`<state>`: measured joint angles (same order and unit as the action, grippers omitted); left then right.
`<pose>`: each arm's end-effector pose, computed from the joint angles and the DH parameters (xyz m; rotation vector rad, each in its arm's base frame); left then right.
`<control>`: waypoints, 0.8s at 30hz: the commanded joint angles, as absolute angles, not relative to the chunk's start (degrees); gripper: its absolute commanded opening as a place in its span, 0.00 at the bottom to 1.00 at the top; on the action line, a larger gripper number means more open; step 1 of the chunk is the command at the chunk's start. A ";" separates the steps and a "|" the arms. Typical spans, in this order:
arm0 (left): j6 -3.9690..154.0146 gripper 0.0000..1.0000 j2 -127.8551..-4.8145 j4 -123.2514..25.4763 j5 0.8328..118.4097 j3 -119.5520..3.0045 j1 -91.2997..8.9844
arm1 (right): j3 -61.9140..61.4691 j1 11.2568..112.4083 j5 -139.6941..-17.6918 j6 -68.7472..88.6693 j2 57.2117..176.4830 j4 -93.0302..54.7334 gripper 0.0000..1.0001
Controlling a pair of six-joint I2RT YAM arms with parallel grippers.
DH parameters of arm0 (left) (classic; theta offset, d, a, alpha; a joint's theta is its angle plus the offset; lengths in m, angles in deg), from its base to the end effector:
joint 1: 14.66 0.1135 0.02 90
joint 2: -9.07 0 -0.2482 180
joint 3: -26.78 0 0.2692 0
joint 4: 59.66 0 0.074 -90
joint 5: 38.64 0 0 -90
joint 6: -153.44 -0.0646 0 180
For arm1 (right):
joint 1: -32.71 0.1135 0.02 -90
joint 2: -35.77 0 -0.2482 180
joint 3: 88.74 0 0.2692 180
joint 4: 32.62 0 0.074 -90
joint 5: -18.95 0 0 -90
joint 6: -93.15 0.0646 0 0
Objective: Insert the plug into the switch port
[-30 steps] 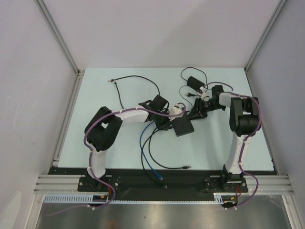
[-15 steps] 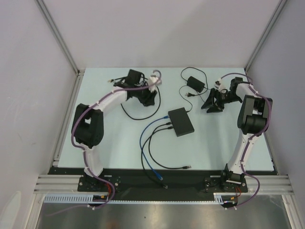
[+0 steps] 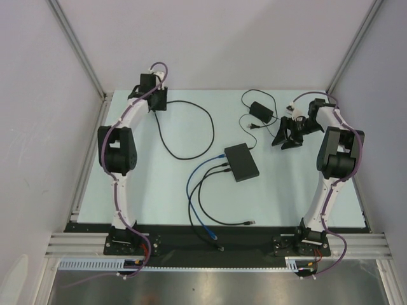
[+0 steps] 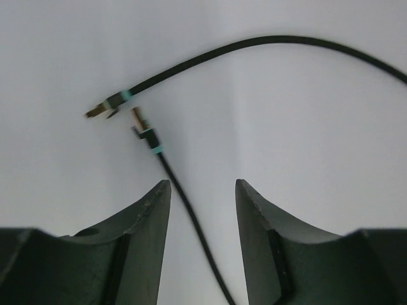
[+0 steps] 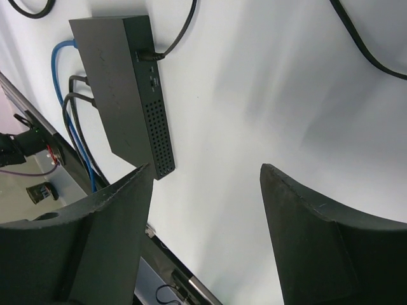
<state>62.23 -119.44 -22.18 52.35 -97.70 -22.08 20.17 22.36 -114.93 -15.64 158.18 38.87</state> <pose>0.5421 -0.0717 0.1969 0.1817 2.2891 -0.0758 0.4264 -0.0324 0.1401 -0.2450 2.6769 1.0182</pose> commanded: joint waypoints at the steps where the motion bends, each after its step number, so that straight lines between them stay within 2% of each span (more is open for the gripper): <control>1: 66.43 0.50 -120.12 -22.79 44.85 -99.49 -20.47 | 22.32 22.16 -113.33 -17.77 155.65 40.81 0.73; 13: 66.08 0.46 -125.92 -21.38 50.39 -97.99 -17.03 | 30.66 22.42 -112.27 -21.20 158.11 47.49 0.73; 19: 65.73 0.43 -126.89 -25.16 50.92 -95.53 -17.03 | 30.23 23.39 -111.57 -21.73 155.57 47.67 0.73; 24: 65.38 0.35 -133.03 -19.37 53.47 -105.69 -17.03 | 31.54 24.26 -111.13 -21.38 154.59 47.84 0.73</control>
<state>64.96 -128.84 -21.31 50.82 -99.09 -17.25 29.07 23.34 -111.87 -20.75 158.05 46.56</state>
